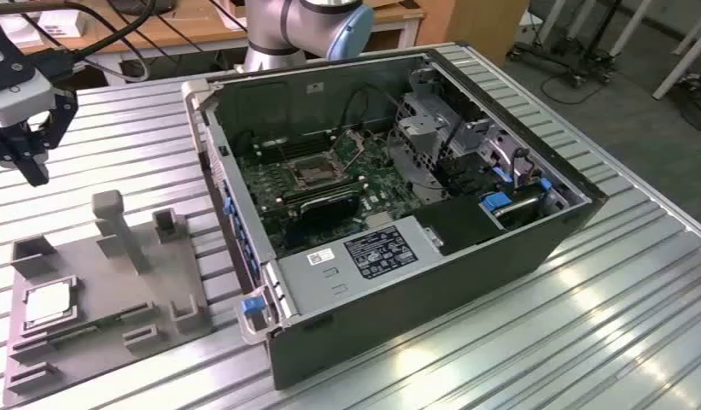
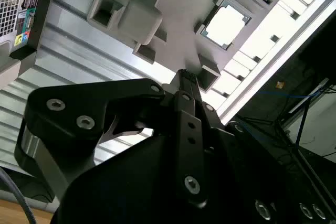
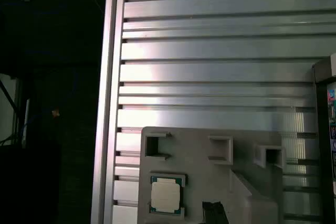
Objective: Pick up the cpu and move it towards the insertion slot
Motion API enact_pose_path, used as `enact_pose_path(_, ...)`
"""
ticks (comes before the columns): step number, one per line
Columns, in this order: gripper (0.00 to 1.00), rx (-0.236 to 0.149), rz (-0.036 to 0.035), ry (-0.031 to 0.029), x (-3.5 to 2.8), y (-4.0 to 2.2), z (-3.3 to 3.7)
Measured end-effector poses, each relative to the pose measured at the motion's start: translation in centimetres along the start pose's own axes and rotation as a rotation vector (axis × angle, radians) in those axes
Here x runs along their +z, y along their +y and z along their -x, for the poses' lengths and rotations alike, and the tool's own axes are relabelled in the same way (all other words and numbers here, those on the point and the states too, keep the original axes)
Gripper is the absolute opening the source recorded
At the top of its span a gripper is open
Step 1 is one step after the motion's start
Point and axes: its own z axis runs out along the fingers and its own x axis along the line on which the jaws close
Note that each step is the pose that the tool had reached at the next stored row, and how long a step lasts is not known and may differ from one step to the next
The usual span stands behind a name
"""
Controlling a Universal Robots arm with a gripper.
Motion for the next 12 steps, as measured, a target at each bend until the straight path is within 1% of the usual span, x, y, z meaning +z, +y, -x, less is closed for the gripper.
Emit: enact_pose_path(12, 0.11, 0.000, -0.0001, 0.0000, 0.06, 0.00, -0.12)
